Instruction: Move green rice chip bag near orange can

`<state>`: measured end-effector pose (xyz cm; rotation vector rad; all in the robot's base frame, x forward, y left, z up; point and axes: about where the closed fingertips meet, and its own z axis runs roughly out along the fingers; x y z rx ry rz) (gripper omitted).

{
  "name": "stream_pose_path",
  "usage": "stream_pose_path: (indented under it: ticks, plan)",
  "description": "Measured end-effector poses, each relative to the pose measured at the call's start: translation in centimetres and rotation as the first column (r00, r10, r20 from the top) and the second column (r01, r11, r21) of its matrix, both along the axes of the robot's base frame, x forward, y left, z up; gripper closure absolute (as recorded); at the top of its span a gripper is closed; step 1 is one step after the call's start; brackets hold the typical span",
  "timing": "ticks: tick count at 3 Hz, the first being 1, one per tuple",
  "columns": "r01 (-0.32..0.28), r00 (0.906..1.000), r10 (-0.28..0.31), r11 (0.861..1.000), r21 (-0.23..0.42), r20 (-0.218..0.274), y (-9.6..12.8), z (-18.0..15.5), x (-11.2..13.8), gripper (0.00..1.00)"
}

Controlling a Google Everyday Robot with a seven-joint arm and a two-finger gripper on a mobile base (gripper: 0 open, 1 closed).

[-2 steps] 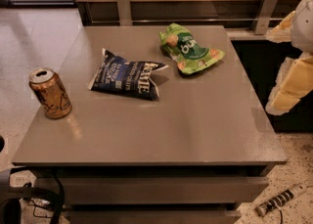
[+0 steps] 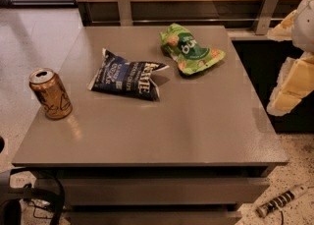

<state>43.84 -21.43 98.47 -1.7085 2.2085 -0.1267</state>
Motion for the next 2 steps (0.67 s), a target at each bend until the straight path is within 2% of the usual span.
stream_pose_path:
  ticks: [1,2]
  plan:
    - [0.000,1.0000,0.000,1.000,0.000,0.007,0.05,0.18,0.00,0.00]
    - [0.000,1.0000,0.000,1.000,0.000,0.007,0.05,0.18,-0.01,0.00]
